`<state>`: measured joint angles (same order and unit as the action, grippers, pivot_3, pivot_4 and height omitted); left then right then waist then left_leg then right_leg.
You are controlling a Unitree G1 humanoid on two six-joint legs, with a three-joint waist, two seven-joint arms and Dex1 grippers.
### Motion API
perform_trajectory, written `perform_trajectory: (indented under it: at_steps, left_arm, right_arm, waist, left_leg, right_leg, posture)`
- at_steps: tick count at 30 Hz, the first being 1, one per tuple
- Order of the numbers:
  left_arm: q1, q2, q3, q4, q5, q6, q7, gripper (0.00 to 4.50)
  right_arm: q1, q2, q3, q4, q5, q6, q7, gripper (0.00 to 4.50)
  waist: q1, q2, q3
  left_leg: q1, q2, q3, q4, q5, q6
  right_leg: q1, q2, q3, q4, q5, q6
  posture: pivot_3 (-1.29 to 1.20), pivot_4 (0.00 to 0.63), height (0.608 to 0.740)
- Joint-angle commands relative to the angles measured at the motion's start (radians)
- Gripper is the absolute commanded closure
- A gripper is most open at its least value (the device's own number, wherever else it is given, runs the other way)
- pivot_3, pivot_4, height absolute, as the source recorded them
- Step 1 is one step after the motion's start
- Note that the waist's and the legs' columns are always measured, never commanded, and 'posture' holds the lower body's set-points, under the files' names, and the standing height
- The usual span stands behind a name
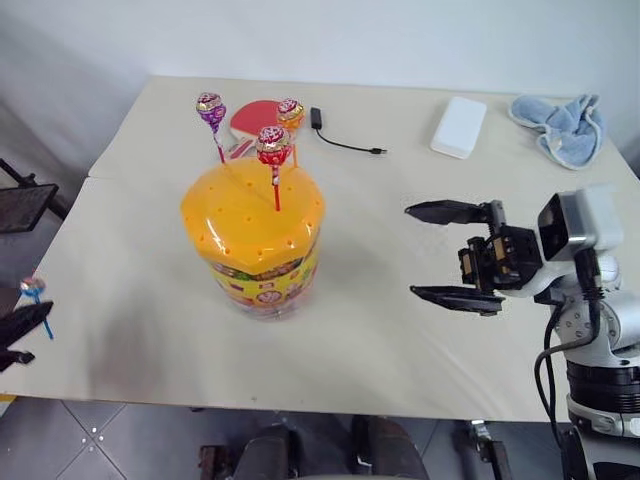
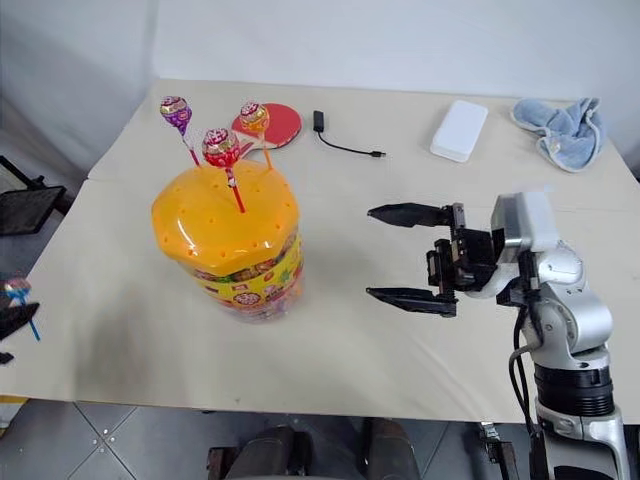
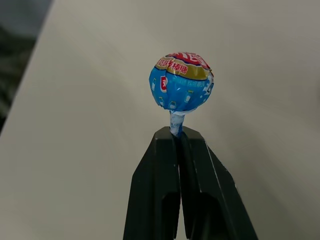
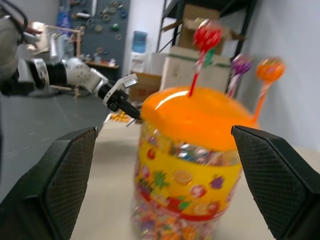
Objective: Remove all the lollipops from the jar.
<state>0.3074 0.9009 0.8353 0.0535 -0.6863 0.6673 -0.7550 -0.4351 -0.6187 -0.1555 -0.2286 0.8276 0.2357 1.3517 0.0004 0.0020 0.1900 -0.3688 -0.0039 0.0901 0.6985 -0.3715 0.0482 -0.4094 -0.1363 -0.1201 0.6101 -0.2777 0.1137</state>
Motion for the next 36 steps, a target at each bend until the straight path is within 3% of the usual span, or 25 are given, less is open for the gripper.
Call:
perform_trajectory:
  at_steps: [1, 10, 11, 14, 19, 24, 27, 31, 33, 36]
  left_arm:
    - [0.003, -0.041, -0.035, -0.086, -0.004, 0.048, 0.037, 4.47]
    - [-0.104, -0.045, -0.173, -0.110, 0.083, 0.120, 0.158, 4.47]
    - [-0.091, -0.032, -0.186, -0.124, 0.087, 0.139, 0.148, 3.99]
    - [-0.078, -0.026, -0.169, -0.174, 0.041, 0.201, 0.122, 3.28]
    - [-0.077, -0.020, -0.097, -0.174, 0.018, 0.183, 0.068, 1.70]
    - [-0.067, 0.080, 0.039, -0.014, 0.035, -0.062, -0.227, 0.25]
    - [-0.109, 0.124, 0.086, 0.063, -0.030, -0.152, -0.448, 0.25]
    - [-0.393, 0.168, -0.087, -0.008, -0.165, -0.063, -0.477, 0.25]
    - [-0.682, 0.088, -0.267, -0.032, -0.181, -0.036, -0.394, 0.12]
    - [-0.910, -0.008, -0.406, 0.004, -0.135, -0.052, -0.342, 0.12]
  right_arm:
    - [0.009, 0.004, 0.005, 0.027, -0.038, -0.056, 0.048, 0.00]
    - [0.008, 0.017, 0.010, 0.053, -0.064, -0.074, 0.046, 0.00]
    - [0.013, 0.016, 0.008, 0.058, -0.065, -0.080, 0.050, 0.00]
    - [0.025, 0.019, -0.007, 0.062, -0.053, -0.088, 0.051, 0.00]
    - [0.060, -0.022, -0.041, 0.038, -0.039, -0.078, 0.059, 0.00]
    - [0.084, -0.076, -0.110, 0.020, -0.007, -0.051, 0.047, 0.00]
    - [0.072, -0.095, -0.156, 0.031, 0.019, -0.033, 0.020, 0.00]
    - [0.032, -0.070, -0.196, -0.023, 0.084, 0.000, -0.081, 0.00]
    - [0.026, -0.060, -0.200, -0.069, 0.118, 0.029, -0.135, 0.00]
    - [0.025, -0.055, -0.197, -0.104, 0.134, 0.050, -0.170, 0.00]
  waist:
    - [0.000, 0.001, 0.000]
    - [-0.008, 0.001, 0.000]
    - [-0.010, 0.001, 0.000]
    - [-0.014, 0.002, 0.001]
    - [-0.013, 0.002, 0.001]
    - [-0.013, 0.002, 0.001]
    - [-0.012, 0.003, 0.001]
    - [0.006, 0.005, 0.002]
    - [0.029, 0.005, 0.002]
    - [0.023, 0.003, 0.001]
  left_leg:
    - [0.000, 0.000, 0.000, 0.000, 0.000, 0.000]
    - [0.001, 0.000, 0.001, -0.001, 0.002, 0.002]
    - [0.001, 0.000, 0.001, -0.001, 0.002, 0.002]
    - [0.001, 0.001, 0.002, -0.001, 0.002, 0.002]
    - [0.001, 0.001, 0.002, -0.001, 0.001, 0.002]
    - [0.000, 0.002, 0.002, -0.001, 0.001, 0.002]
    - [0.001, 0.001, 0.003, -0.001, 0.001, 0.001]
    - [0.000, 0.001, 0.002, 0.000, 0.001, 0.001]
    - [0.000, 0.000, 0.000, 0.001, 0.001, 0.000]
    - [0.000, -0.002, 0.000, 0.002, 0.004, 0.004]
  right_leg:
    - [0.000, 0.000, 0.000, 0.000, 0.000, 0.000]
    - [-0.001, 0.001, 0.000, 0.002, 0.000, -0.001]
    - [-0.001, 0.002, 0.001, 0.002, 0.000, -0.001]
    - [-0.002, 0.002, 0.001, 0.002, 0.000, -0.001]
    - [-0.001, 0.002, 0.001, 0.001, 0.000, -0.001]
    - [-0.002, 0.002, 0.000, 0.001, -0.001, -0.002]
    - [-0.002, 0.002, 0.001, 0.001, -0.001, -0.002]
    - [-0.002, 0.000, 0.000, 0.001, -0.001, -0.002]
    - [-0.002, -0.001, 0.000, 0.001, -0.001, -0.002]
    - [-0.001, 0.001, -0.001, 0.006, 0.002, -0.001]
  posture:
    - [0.00, 0.150, 0.740]
    - [0.00, 0.150, 0.740]
    - [0.00, 0.150, 0.740]
    - [0.00, 0.150, 0.740]
    - [0.00, 0.150, 0.740]
    - [0.00, 0.150, 0.740]
    - [0.00, 0.150, 0.740]
    - [0.00, 0.150, 0.740]
    - [0.00, 0.150, 0.740]
    - [0.00, 0.150, 0.740]
